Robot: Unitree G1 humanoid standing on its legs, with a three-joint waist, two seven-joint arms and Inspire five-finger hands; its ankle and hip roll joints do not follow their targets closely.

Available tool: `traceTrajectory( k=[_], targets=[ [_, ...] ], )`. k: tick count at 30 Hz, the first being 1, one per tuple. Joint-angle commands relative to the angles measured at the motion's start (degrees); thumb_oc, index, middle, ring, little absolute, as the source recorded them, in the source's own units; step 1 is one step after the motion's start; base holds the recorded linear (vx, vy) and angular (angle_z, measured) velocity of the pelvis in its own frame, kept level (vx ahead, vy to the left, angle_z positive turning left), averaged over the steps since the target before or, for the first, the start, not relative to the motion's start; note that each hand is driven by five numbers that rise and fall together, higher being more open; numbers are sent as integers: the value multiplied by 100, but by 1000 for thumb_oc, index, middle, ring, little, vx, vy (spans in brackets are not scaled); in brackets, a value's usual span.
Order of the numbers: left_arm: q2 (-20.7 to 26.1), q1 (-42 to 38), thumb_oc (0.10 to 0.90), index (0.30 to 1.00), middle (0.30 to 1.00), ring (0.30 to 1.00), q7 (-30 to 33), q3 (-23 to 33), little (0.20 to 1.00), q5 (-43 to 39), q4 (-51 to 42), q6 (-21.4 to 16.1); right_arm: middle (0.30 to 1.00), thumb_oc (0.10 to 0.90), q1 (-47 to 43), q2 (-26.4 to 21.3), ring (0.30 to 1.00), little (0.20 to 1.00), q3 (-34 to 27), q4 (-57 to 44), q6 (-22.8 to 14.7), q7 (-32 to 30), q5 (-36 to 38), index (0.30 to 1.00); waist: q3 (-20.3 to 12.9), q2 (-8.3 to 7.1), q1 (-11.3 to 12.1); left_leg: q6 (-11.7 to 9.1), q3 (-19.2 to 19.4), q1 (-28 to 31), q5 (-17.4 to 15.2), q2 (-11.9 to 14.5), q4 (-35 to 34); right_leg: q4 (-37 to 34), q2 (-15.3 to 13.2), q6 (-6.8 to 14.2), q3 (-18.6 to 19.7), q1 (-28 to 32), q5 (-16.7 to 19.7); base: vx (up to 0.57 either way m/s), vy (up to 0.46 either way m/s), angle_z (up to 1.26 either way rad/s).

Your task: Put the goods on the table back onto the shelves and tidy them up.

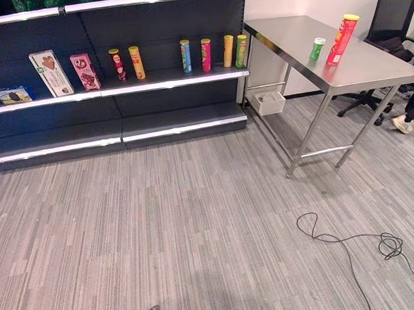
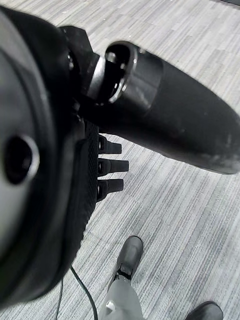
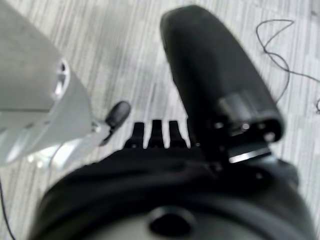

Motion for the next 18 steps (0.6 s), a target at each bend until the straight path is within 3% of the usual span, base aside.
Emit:
traceTrajectory(
  k=[1,18],
  targets=[
    [241,-429,800,900,900,900,-81,78,900,115,125,-324,900,800,-294,-12,900,900,-245,811,-105,-52,-44,900,-49,-100,-3,-685,-36,45,-126,449,-21,9,-643,722,107,86,202,0,0,0],
    [74,-248,800,900,900,900,-455,-555,900,594,180,-177,900,800,-246,-79,900,900,194,786,-127,27,-734,900,31,-13,-32,-820,-46,1,29,681,-21,9,-418,596,117,82,86,-9,-45,0]
  ],
)
